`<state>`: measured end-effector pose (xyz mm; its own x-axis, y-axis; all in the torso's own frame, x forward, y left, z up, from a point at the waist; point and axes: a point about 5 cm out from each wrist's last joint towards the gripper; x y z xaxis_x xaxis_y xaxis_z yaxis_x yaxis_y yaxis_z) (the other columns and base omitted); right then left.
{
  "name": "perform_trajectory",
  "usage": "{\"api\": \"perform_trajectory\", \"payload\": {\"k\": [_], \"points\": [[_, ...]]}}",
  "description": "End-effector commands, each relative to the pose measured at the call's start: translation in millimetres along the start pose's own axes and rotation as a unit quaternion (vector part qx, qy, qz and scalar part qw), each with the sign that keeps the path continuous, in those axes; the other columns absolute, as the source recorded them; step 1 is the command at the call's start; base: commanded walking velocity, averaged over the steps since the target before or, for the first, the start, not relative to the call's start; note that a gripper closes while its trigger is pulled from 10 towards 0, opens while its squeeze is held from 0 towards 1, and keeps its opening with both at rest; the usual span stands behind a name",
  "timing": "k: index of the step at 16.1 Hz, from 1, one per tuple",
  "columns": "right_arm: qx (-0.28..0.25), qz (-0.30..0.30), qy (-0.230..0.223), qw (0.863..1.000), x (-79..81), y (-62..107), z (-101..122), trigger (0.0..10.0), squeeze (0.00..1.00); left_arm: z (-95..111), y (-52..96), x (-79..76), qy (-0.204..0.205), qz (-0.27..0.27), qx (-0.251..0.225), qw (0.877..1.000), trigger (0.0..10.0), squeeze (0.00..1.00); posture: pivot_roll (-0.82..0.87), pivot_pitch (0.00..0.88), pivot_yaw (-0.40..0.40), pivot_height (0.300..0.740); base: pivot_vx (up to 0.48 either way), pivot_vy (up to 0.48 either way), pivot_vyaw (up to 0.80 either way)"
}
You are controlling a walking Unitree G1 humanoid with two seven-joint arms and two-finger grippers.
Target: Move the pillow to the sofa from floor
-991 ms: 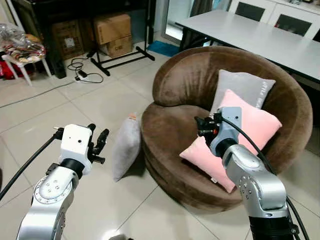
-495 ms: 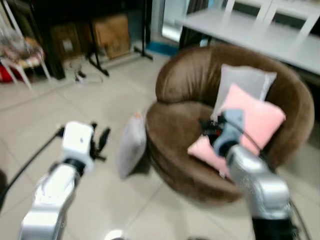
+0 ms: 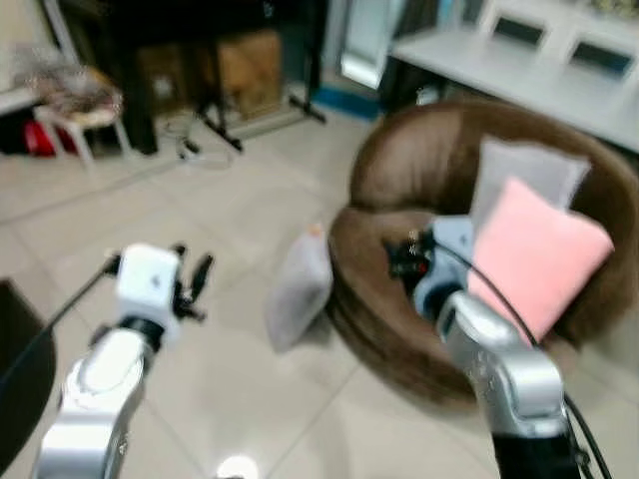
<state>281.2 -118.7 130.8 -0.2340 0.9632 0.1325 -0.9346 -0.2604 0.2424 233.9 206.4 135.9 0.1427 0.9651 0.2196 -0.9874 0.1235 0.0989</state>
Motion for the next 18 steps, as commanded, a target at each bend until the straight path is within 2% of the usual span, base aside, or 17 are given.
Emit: {"api": "perform_trajectory", "payload": {"k": [1,3,7,11,16,18], "points": [[-0.006,-0.025,0.019,0.999,-13.8,3.6,1.2,10.0,0.0,-2.0,-1.7,-3.3,0.0,0.001,-0.001,1.0,10.0,0.0,0.02,0.0,-0.065,0.74,0.0,0.0,0.0],[-0.024,-0.022,0.026,0.999,-13.5,2.9,3.6,10.0,0.0,-3.7,0.9,1.0,-0.004,0.02,-0.022,1.0,10.0,0.0,0.02,0.0,-0.067,0.74,0.122,0.0,0.61],[-0.025,-0.02,0.031,0.999,-12.6,2.4,3.4,10.0,0.0,-6.1,3.6,-0.6,-0.008,0.015,-0.024,1.0,10.0,0.0,0.02,0.0,-0.068,0.74,0.295,0.0,0.8],[-0.038,-0.044,0.054,0.997,-19.0,1.9,0.8,10.0,0.0,-18.5,8.2,8.6,-0.029,0.025,-0.02,0.999,10.0,0.0,0.02,0.0,-0.068,0.74,0.336,0.0,0.8],[-0.02,-0.098,0.045,0.994,-36.6,3.9,-12.6,10.0,0.0,-16.3,2.5,13.0,-0.024,0.03,-0.031,0.999,10.0,0.0,0.02,0.0,-0.068,0.74,0.333,0.0,0.0],[-0.018,-0.104,0.04,0.994,-38.7,4.8,-15.8,10.0,0.0,-17.1,1.2,11.1,-0.022,0.025,-0.034,0.999,10.0,0.0,0.02,0.0,-0.066,0.74,0.351,0.0,-0.73]]}}
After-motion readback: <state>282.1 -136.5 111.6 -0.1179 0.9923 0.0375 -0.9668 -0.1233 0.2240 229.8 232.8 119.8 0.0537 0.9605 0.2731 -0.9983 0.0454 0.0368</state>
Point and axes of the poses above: a point about 5 cm out from each wrist's last joint towards the gripper, its own y axis pointing back from the gripper into the wrist, its own z axis along the axis of the wrist's last joint, x = y × z
